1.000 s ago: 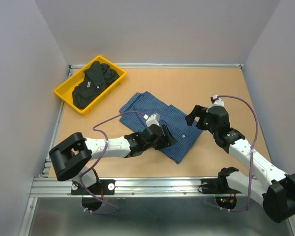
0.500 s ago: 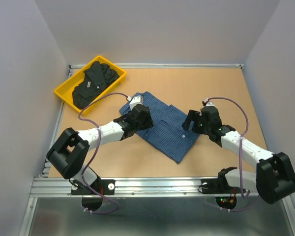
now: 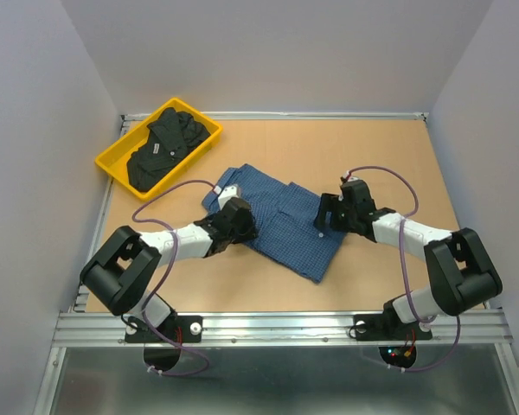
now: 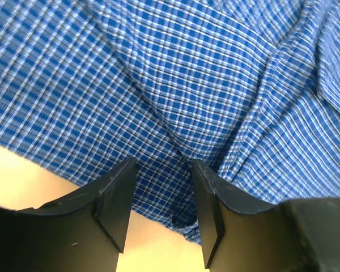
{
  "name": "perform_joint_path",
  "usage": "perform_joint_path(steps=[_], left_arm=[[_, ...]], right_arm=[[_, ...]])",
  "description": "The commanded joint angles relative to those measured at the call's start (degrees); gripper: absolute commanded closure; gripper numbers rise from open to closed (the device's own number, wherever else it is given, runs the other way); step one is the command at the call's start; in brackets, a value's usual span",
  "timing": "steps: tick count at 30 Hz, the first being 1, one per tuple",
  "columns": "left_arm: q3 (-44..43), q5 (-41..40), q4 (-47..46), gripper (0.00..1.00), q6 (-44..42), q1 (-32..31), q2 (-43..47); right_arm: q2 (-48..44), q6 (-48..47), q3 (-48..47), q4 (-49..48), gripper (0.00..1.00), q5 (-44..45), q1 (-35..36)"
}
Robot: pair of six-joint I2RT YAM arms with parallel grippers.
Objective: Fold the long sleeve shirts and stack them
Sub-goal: Fold the shirt
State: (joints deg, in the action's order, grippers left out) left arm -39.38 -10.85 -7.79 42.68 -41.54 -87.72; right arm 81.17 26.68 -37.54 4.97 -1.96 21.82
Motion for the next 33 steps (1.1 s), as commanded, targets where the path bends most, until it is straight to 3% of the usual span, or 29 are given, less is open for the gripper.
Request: perform_joint_path(steps=[1, 6, 10, 13, 15, 19, 25, 30, 33], left_arm=[[7.6, 1.8, 1.3, 0.45, 4.3, -0.1, 6.3], [11.2, 0.0, 1.7, 0.44, 5.8, 0.0, 14.1], [9.3, -1.5, 3.6, 0.36, 0.5, -0.6, 20.3], [3.7, -2.5, 5.8, 0.13, -5.7, -3.4, 21.9], [0.5, -5.6, 7.7, 0.1, -8.5, -8.5, 20.7], [-7.2, -10.6, 12.4, 0.07, -13.6, -18.1, 13.6], [-19.6, -19.2, 15.9, 0.09, -20.5, -32.9, -3.7], [-31.0, -21.7, 19.0, 0.11, -21.6, -37.8, -16.4], [-35.0, -21.8, 19.7, 0.12, -21.5, -39.3, -19.7]], right_arm=[[4.9, -3.4, -6.0, -4.2, 0.12, -3.0, 0.4], [10.9, -6.7, -14.1, -4.4, 0.12, -6.9, 0.6], [7.4, -6.9, -16.2, -4.4, 0.09, -6.7, 0.7], [1.4, -5.7, -16.3, -1.7, 0.02, -3.4, 0.6], [-2.0, -4.9, -16.2, 1.7, 0.0, -0.2, 0.6], [-10.3, -1.4, -15.6, 8.0, 0.0, 7.5, -0.6], [-18.8, 1.7, -15.0, 18.0, 0.0, 18.9, -2.0], [-23.2, 4.5, -11.6, 22.5, 0.0, 22.2, -3.1], [-25.1, 5.0, -9.6, 23.1, 0.0, 22.3, -3.5]])
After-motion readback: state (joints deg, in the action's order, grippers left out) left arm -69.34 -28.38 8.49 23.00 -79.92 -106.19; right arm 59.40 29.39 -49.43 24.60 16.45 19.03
